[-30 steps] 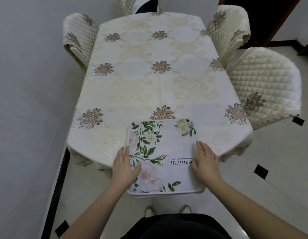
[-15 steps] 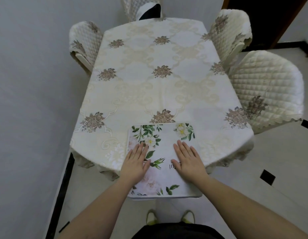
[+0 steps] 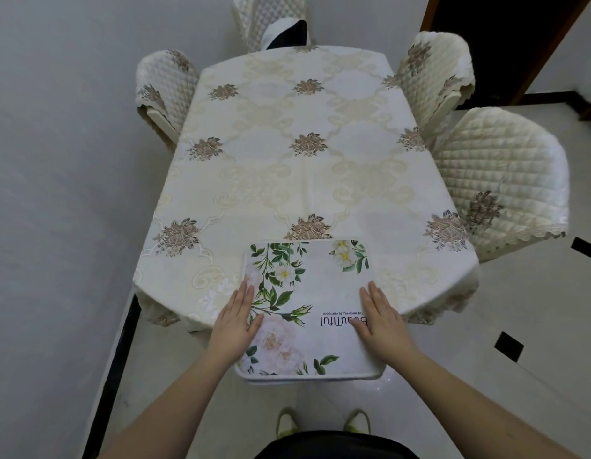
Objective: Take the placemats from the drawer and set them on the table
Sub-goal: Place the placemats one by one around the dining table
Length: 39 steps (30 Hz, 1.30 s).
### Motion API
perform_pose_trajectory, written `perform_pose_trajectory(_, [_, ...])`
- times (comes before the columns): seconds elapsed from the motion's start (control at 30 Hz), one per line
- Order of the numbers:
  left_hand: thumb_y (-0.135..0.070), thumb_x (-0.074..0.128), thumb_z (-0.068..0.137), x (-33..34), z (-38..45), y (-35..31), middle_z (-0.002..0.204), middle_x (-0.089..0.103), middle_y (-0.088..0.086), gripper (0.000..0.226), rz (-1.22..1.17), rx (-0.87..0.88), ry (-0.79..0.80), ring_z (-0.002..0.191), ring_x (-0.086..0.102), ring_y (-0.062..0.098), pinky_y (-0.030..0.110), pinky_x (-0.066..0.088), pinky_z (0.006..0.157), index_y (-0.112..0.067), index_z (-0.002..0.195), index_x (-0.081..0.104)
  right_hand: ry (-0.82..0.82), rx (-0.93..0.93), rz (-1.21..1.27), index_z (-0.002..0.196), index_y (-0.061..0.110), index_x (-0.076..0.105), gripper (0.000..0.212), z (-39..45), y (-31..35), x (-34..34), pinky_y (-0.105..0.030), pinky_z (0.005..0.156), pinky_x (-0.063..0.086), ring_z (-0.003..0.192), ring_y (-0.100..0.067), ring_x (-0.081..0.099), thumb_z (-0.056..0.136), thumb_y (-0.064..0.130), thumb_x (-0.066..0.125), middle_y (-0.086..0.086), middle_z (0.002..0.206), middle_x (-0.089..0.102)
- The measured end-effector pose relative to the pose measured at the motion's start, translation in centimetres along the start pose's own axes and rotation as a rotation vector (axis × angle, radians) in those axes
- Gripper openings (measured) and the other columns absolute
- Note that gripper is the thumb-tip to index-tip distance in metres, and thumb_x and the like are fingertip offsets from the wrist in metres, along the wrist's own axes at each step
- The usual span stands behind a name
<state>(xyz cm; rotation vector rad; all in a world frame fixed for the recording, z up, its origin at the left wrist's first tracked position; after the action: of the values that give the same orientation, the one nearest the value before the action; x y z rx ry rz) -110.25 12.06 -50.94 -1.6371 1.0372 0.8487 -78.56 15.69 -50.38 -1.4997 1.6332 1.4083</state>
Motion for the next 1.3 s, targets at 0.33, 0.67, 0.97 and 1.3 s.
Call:
perform_pose_trajectory(0.33, [-0.024, 0.055, 0.101, -0.4, -2.3, 0.3, 0.167, 0.010, 0.003, 0.058, -0.217, -0.078, -0.046, 0.150, 0.023, 0.022, 0.037, 0.032, 0.115, -0.027, 0.155, 0.032, -0.054, 0.121, 0.167, 0.155, 0.028, 0.016, 0.064, -1.4, 0.0, 0.2, -0.039, 0.118, 0.008, 0.150, -0.021, -0.001, 0.100, 0.038, 0.047, -0.004, 0.164, -0.004])
perform_pose_trajectory(0.67, [-0.006, 0.053, 0.099, -2.8, -3.6, -1.6, 0.164, 0.018, -0.003, 0.066, -0.489, -0.079, -0.136, 0.149, 0.020, 0.012, -0.007, 0.015, 0.095, -0.027, 0.156, 0.026, -0.189, 0.168, 0.422, 0.152, 0.018, 0.026, 0.073, -2.0, 0.5, -2.0, -0.039, 0.118, 0.020, 0.146, -0.021, 0.024, 0.089, 0.018, 0.063, -0.003, 0.159, 0.024])
perform_pose_trajectory(0.97, [-0.010, 0.058, 0.097, -2.7, -2.4, 0.7, 0.137, 0.055, 0.008, 0.070, -1.057, -0.375, -0.153, 0.113, 0.062, 0.023, 0.029, 0.056, 0.070, -0.033, 0.154, 0.025, -0.201, 0.291, 0.782, 0.148, 0.026, 0.036, 0.069, -2.0, -0.3, -4.2, -0.032, 0.079, 0.046, 0.094, -0.014, 0.060, 0.088, 0.016, 0.067, 0.000, 0.131, 0.058])
perform_pose_trajectory(1.3, [-0.014, 0.058, 0.098, -2.7, -2.3, 0.4, 0.147, 0.051, 0.009, 0.065, -0.923, -0.298, -0.081, 0.137, 0.046, 0.025, 0.017, 0.051, 0.063, -0.038, 0.151, 0.029, -0.096, 0.309, 0.747, 0.151, 0.033, 0.025, 0.075, -2.2, 0.4, -3.8, -0.043, 0.091, 0.051, 0.103, -0.023, 0.062, 0.089, 0.020, 0.065, -0.007, 0.124, 0.062])
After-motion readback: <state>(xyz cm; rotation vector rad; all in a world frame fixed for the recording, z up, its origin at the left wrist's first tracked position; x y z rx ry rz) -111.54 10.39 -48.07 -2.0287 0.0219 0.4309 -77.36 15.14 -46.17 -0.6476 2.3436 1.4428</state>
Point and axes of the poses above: each hand's wrist, its own z-axis towards the middle knuckle, its own x-axis out of the palm, y = z × x, the point moved 8 cm from there along z, towards the middle knuckle
